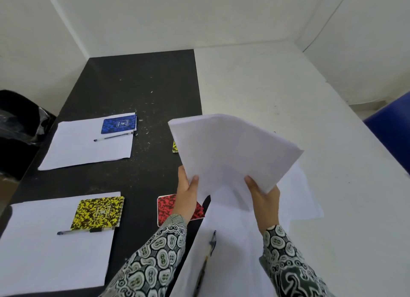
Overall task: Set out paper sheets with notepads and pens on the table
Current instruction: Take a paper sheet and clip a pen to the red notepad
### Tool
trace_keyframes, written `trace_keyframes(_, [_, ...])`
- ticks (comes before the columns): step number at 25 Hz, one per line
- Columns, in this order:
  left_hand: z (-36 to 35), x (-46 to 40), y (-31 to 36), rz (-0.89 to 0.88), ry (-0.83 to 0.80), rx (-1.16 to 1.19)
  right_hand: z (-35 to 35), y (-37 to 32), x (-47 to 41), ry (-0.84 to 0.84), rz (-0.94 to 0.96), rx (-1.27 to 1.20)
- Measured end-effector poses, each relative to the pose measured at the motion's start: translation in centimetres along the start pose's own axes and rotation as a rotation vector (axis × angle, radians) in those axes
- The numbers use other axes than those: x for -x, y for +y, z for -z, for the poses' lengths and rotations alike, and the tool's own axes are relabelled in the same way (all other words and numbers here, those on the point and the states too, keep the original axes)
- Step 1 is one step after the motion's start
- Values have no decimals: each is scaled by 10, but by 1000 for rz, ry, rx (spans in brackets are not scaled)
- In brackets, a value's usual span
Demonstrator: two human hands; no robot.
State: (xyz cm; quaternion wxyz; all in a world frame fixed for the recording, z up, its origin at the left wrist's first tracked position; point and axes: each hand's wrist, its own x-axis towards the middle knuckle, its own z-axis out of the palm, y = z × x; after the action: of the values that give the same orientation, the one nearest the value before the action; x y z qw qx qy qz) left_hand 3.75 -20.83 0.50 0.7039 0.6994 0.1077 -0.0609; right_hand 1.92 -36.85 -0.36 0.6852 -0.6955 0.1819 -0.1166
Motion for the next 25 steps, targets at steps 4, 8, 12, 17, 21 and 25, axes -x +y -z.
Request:
trace_keyframes(4, [-3,-1,-5,-20,66,-117,-1,3,-4,-32,-76,106])
trace_keyframes(8, [15,-2,-30,-20,-5,-185,16,7,3,5,-22,137])
trace_keyframes(12, [32,2,-70,2,-80,-600,29,25,19,36,-89,166])
trace_keyframes(17, [69,3,-80,62,-216,-1203,62,16,28,141,-42,240])
trace_keyframes(21, [82,-2,-69,26,-212,-1351,85,24,34,115,-132,326])
trace_keyframes(25, [82,1,-52,220,11,-1316,85,37,47,-64,-271,349])
